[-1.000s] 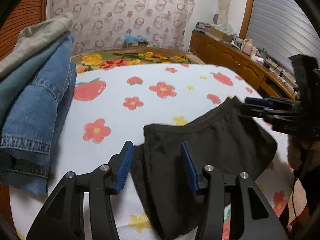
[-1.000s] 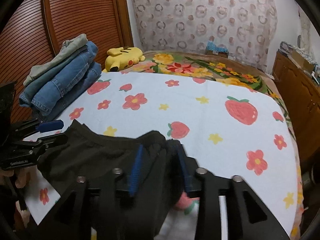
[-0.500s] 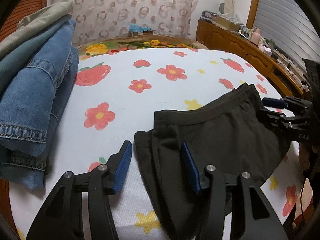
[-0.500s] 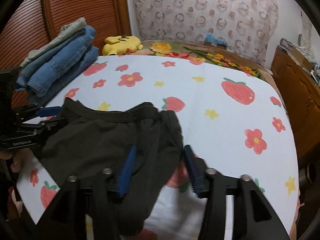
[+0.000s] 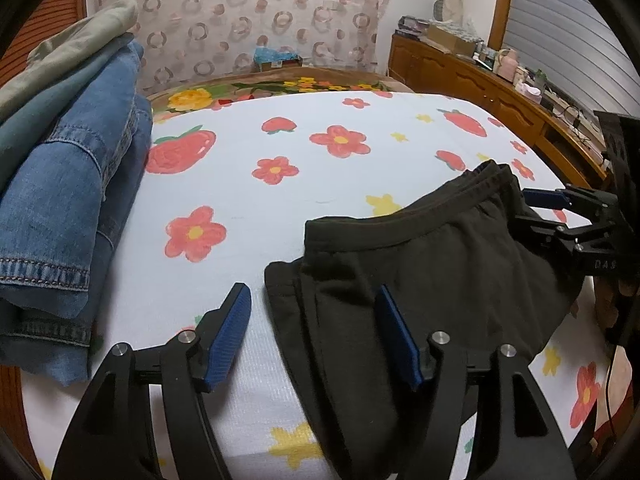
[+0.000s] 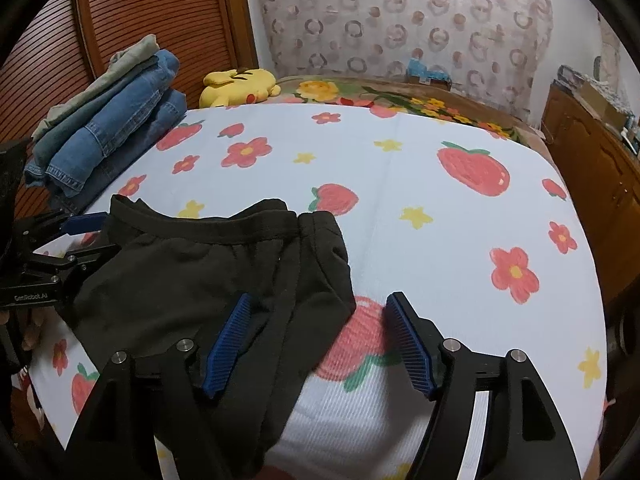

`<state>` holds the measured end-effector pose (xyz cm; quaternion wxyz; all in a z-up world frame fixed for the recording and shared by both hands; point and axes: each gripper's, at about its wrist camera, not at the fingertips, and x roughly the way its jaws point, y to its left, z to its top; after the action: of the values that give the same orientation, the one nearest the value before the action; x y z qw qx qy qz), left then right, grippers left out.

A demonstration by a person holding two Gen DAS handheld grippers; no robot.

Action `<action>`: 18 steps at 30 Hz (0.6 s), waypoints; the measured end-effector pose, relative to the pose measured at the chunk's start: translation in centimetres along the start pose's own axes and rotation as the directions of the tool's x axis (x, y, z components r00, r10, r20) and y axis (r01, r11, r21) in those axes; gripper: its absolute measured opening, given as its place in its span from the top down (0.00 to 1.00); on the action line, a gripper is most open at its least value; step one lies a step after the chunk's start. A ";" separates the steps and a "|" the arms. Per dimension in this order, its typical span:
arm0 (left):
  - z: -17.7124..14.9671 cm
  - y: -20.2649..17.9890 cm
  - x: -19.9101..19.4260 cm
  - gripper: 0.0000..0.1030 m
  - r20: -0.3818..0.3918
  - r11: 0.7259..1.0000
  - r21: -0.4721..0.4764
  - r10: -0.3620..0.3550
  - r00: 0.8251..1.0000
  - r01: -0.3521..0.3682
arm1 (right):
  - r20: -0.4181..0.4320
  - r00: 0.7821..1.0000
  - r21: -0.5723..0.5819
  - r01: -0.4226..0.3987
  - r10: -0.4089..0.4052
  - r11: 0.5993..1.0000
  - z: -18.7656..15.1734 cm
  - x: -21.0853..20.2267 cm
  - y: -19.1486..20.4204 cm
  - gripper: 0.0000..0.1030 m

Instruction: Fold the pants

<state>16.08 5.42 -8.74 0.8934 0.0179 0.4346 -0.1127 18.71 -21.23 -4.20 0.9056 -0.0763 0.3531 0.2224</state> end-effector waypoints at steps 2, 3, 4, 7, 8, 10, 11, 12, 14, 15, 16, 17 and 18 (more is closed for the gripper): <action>0.0 0.2 0.0 0.36 0.000 1.000 0.006 -0.013 1.000 0.013 | -0.011 1.000 0.006 -0.008 0.008 1.000 0.2 0.1 -0.2 0.30; 0.0 0.2 0.0 0.36 -0.002 1.000 0.008 -0.019 1.000 0.019 | -0.014 1.000 0.011 -0.014 0.014 1.000 0.3 0.1 -0.3 0.30; 0.0 0.4 -0.1 0.36 -0.008 1.000 0.009 -0.021 1.000 0.022 | -0.016 1.000 0.014 -0.022 0.022 1.000 0.4 0.1 -0.3 0.30; 0.2 0.8 -0.3 0.36 -0.024 1.000 -0.010 -0.029 0.999 0.029 | -0.016 0.998 0.024 -0.059 0.059 0.998 0.6 0.2 -0.6 0.30; 0.2 1.0 -0.3 0.36 -0.027 0.999 -0.019 -0.039 0.999 0.038 | -0.017 0.997 0.023 -0.069 0.069 0.997 0.6 0.2 -0.6 0.30; 0.2 1.2 -0.4 0.36 -0.021 0.998 -0.029 -0.059 0.998 0.059 | -0.019 0.996 0.021 -0.084 0.084 0.996 0.8 0.4 -0.7 0.30; 0.2 1.3 -0.4 0.36 -0.017 0.997 -0.030 -0.067 0.998 0.067 | -0.022 0.996 0.020 -0.091 0.091 0.996 0.9 0.5 -0.6 0.30; 0.2 1.3 -0.4 0.39 -0.017 0.997 -0.031 -0.073 0.997 0.073 | -0.024 0.995 0.017 -0.100 0.101 0.995 1.0 0.6 -0.6 0.30; 0.4 1.3 -0.2 0.43 -0.024 0.996 -0.031 -0.082 0.996 0.081 | -0.028 0.993 0.011 -0.117 0.117 0.993 1.2 0.8 -0.5 0.34; 0.5 1.3 -0.2 0.47 -0.024 0.996 -0.033 -0.086 0.996 0.085 | -0.029 0.992 0.006 -0.121 0.121 0.993 1.2 0.9 -0.5 0.37; 0.5 1.3 -0.3 0.48 -0.019 0.995 -0.040 -0.091 0.996 0.091 | -0.030 0.991 0.003 -0.127 0.127 0.992 1.3 0.9 -0.5 0.37; 0.6 1.3 -0.2 0.49 -0.015 0.994 -0.045 -0.098 0.995 0.097 | -0.030 0.991 0.002 -0.133 0.133 0.991 1.3 1.0 -0.5 0.40; 0.5 1.3 -0.2 0.53 -0.015 0.994 -0.046 -0.100 0.995 0.099 | -0.029 0.990 0.001 -0.139 0.139 0.990 1.3 1.1 -0.5 0.45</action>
<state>16.67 6.64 -8.38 0.8830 -0.0231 0.4451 -0.1470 20.44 -20.90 -3.93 0.8825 -0.0551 0.3707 0.2841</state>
